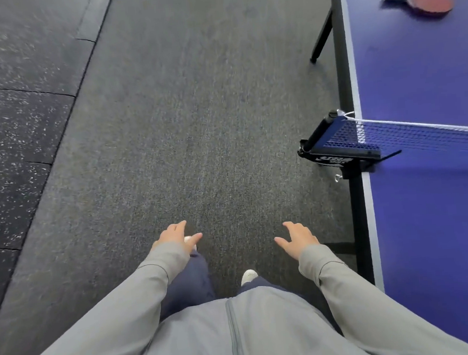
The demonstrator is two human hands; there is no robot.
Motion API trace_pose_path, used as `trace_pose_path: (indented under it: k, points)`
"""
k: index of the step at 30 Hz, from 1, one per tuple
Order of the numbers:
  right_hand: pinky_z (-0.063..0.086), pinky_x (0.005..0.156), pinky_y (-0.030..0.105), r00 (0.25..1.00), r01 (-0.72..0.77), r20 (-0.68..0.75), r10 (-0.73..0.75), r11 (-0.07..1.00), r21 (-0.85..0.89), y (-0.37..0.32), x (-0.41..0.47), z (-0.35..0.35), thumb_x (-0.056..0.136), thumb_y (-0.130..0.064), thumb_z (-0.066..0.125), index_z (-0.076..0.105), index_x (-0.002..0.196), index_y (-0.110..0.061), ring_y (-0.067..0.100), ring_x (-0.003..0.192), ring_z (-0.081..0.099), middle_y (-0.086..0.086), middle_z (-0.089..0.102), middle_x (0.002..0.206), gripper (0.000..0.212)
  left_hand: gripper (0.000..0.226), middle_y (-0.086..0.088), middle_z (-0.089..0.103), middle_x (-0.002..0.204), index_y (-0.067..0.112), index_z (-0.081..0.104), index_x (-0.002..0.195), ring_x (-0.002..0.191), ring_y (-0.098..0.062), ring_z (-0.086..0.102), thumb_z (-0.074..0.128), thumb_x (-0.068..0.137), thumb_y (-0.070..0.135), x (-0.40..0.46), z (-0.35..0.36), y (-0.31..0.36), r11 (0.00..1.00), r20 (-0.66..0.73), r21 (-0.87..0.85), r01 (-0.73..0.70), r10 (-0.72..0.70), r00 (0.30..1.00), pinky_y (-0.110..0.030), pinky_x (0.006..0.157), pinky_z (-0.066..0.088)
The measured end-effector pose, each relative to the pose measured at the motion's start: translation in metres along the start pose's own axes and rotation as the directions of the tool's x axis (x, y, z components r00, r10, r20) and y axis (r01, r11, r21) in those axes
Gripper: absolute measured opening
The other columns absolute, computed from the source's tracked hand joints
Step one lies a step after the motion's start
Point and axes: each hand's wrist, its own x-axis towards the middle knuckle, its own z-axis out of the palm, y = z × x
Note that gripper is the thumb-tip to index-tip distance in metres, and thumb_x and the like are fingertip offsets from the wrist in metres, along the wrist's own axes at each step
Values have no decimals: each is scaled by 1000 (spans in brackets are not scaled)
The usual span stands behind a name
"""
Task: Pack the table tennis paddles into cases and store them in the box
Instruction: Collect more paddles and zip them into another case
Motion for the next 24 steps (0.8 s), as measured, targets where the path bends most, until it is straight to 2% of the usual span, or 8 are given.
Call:
trace_pose_path:
  k: [3,10,14,18,24]
  points:
    - [34,106,43,1000,-4,4,4,999,-39,-39,36,-23,93,-46,47,33,142,-20,26,132,38,5,42,142,57,66,-1,36,147,23,29,145,133,-23,36,41,91,58,45,-36,-12,997,-35,73,-4,6,999,-40,105,34]
    - [32,105,43,998,-55,-16,54,994,-90,-149,107,-72,95,-48,44,33,143,-21,26,134,35,5,40,144,56,67,1,36,148,22,29,145,134,-21,35,35,91,61,163,-153,-42,958,27,273,-85,81,996,-39,103,35]
    - [31,106,42,997,-35,-70,31,997,-63,-204,140,-110,95,-49,42,31,144,-21,25,136,32,5,38,146,57,66,0,39,145,21,32,143,132,-22,38,34,91,61,217,-212,-44,926,43,360,-116,108,993,-39,101,37]
    - [29,108,41,994,-52,-97,50,998,-17,-227,169,-144,95,-48,42,31,144,-21,24,137,31,4,37,147,57,67,0,37,147,21,29,145,133,-22,37,33,91,61,259,-247,-19,906,86,393,-157,134,987,-40,102,37]
    - [30,108,41,987,-130,-87,136,989,69,-215,230,-202,95,-48,43,33,142,-21,24,136,31,4,38,145,55,65,-2,36,147,20,30,144,134,-23,36,34,92,59,330,-292,66,866,111,438,-240,213,971,-40,102,37]
